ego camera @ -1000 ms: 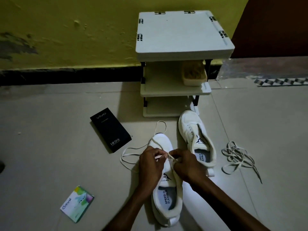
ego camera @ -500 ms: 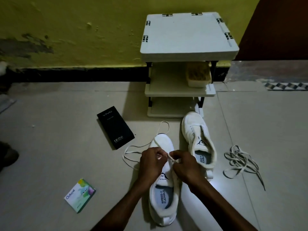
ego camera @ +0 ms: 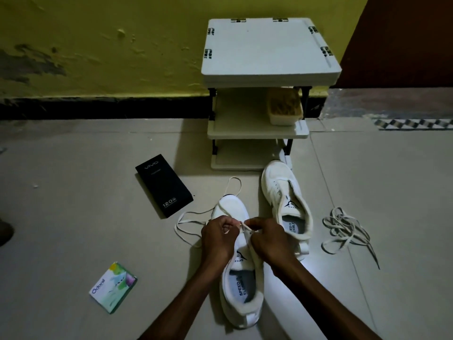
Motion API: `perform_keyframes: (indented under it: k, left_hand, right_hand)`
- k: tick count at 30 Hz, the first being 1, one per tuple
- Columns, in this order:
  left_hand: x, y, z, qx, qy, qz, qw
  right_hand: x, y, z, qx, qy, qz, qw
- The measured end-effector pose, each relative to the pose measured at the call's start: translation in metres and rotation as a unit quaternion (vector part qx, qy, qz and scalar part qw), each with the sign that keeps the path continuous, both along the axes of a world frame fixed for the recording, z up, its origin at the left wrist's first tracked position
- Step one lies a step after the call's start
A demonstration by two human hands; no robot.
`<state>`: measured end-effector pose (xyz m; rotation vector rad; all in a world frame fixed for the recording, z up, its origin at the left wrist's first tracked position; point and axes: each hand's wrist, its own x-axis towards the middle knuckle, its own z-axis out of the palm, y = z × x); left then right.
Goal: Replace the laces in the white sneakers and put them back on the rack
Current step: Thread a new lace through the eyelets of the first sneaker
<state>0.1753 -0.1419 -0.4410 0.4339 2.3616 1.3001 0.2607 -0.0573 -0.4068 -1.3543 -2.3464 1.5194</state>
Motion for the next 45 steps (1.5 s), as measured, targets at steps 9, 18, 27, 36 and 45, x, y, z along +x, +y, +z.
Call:
perform_keyframes:
  k: [9,18,27,36,45]
  left_hand:
    - [-0.003,-0.003,0.003,-0.030,0.080,-0.069,0.994]
    - [-0.001,-0.004,0.004,-0.041,0.130,-0.103,0.985]
    - [0.003,-0.002,0.006,-0.025,0.071,-0.041,0.996]
    - [-0.006,0.001,0.014,-0.060,0.029,-0.028,0.997]
    - [-0.009,0.002,0.007,-0.053,0.046,-0.013,0.997]
  right_hand:
    - [0.002,-0.001,-0.014,-0.073,0.023,-0.021,0.997]
    - [0.004,-0.002,-0.014,-0.065,0.049,-0.009,0.997]
    - [0.006,-0.006,-0.005,0.055,0.033,0.048,0.997]
    - [0.008,-0.010,-0.006,0.024,0.044,0.011,0.999]
    - [0.011,-0.004,-0.007,-0.052,0.085,-0.040,0.994]
